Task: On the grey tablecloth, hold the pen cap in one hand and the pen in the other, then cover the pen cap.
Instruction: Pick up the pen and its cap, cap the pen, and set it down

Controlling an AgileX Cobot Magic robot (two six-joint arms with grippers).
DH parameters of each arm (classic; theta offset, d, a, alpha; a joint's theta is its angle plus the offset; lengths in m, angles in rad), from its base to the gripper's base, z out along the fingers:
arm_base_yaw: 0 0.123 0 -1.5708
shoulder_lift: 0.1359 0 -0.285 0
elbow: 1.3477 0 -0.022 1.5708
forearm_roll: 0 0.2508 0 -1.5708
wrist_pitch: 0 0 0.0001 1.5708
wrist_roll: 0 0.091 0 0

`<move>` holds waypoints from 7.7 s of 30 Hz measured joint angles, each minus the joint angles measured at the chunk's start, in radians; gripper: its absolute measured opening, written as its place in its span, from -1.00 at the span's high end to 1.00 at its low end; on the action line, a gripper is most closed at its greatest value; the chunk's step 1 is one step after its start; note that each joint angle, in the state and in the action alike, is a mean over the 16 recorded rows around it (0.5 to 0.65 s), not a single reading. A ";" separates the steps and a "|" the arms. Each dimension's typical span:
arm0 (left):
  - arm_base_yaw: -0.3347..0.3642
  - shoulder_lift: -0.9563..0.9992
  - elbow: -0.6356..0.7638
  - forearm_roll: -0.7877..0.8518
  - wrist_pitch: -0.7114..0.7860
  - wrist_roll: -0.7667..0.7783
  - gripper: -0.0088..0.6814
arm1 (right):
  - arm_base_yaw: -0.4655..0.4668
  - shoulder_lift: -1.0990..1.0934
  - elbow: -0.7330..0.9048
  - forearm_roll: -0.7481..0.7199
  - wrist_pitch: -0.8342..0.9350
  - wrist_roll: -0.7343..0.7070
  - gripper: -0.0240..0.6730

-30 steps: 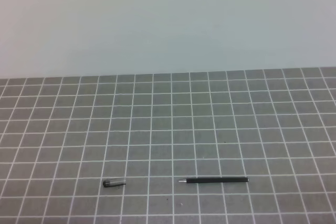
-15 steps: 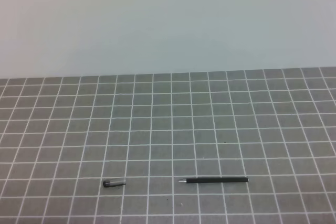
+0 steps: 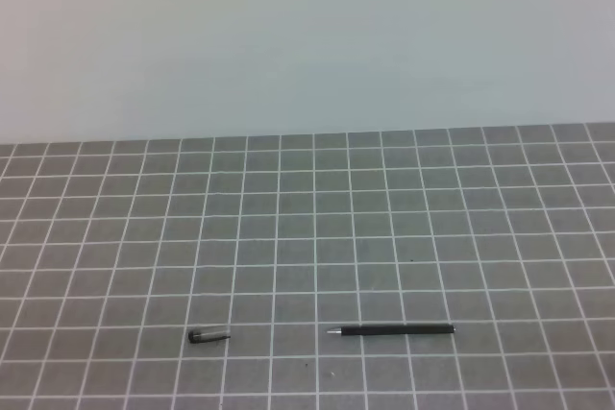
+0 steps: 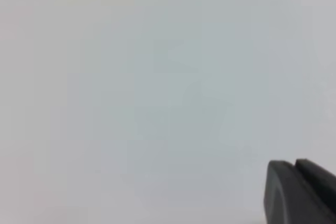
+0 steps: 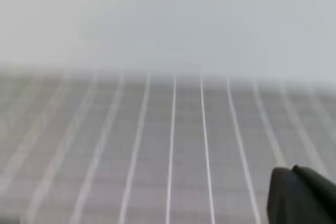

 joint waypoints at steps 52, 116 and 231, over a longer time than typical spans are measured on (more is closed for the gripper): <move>0.000 0.000 -0.177 0.033 0.001 0.113 0.97 | 0.000 0.018 -0.310 -0.122 0.162 0.141 0.92; 0.000 0.485 -0.356 -0.173 0.452 0.028 0.97 | 0.377 1.771 -1.289 0.354 0.949 -1.003 0.40; -0.201 1.625 -1.170 -0.278 1.127 1.113 -0.10 | 0.460 1.731 -1.411 0.336 1.159 -0.904 0.94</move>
